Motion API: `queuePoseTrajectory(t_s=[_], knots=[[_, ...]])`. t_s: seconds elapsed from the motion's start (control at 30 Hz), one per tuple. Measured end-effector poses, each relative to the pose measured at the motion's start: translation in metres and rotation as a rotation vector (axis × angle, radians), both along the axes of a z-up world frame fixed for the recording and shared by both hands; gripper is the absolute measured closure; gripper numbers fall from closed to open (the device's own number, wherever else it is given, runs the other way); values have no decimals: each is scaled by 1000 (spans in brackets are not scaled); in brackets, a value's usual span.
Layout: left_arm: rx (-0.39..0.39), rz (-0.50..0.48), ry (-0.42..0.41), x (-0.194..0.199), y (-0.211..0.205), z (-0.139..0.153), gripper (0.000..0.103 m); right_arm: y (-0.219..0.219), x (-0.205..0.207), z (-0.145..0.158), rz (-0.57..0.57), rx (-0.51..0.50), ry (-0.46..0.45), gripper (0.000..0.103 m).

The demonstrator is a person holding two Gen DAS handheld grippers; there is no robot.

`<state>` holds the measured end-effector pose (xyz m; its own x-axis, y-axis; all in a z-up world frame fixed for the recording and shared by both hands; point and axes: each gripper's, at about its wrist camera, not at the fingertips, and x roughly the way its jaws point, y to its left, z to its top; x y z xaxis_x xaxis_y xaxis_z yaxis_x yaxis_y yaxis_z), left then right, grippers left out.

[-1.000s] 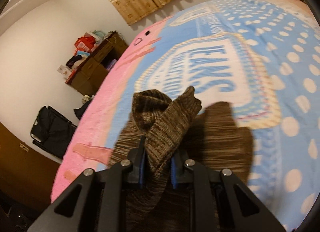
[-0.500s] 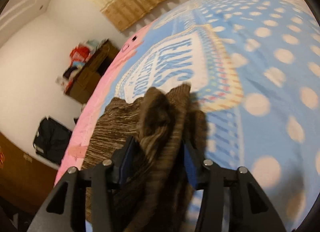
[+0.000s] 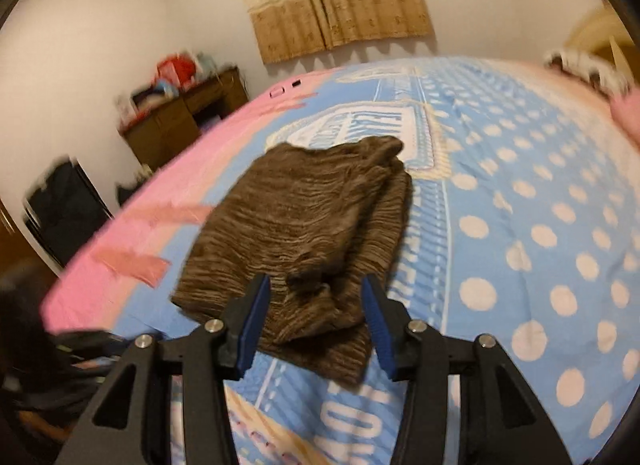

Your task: Fold small clothes

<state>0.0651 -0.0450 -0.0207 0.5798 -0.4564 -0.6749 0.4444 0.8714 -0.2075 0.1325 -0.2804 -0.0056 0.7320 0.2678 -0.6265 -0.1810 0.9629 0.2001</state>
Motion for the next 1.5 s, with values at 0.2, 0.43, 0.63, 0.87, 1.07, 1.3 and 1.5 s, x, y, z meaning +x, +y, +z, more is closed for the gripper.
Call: queuePoseTrajectory(t_s=[0.2, 0.43, 0.63, 0.87, 1.07, 1.3, 1.5], knots=[[-1, 41, -14, -4, 23, 2, 93, 8, 19, -46, 16, 17, 118, 84], [-41, 70, 44, 23, 28, -2, 93, -41, -2, -42, -5, 365, 168, 88], [-45, 23, -7, 33, 25, 12, 93, -74, -3, -57, -55, 445, 209, 83], [-84, -9, -29, 64, -11, 16, 93, -73, -6, 8, -163, 213, -14, 72], [1, 12, 30, 82, -38, -16, 93, -6, 75, 13, 29, -62, 35, 77], [57, -28, -23, 68, -36, -27, 93, -56, 154, -37, -145, -47, 117, 84], [29, -9, -10, 72, -35, -28, 93, -84, 121, -17, -279, 38, 85, 88]])
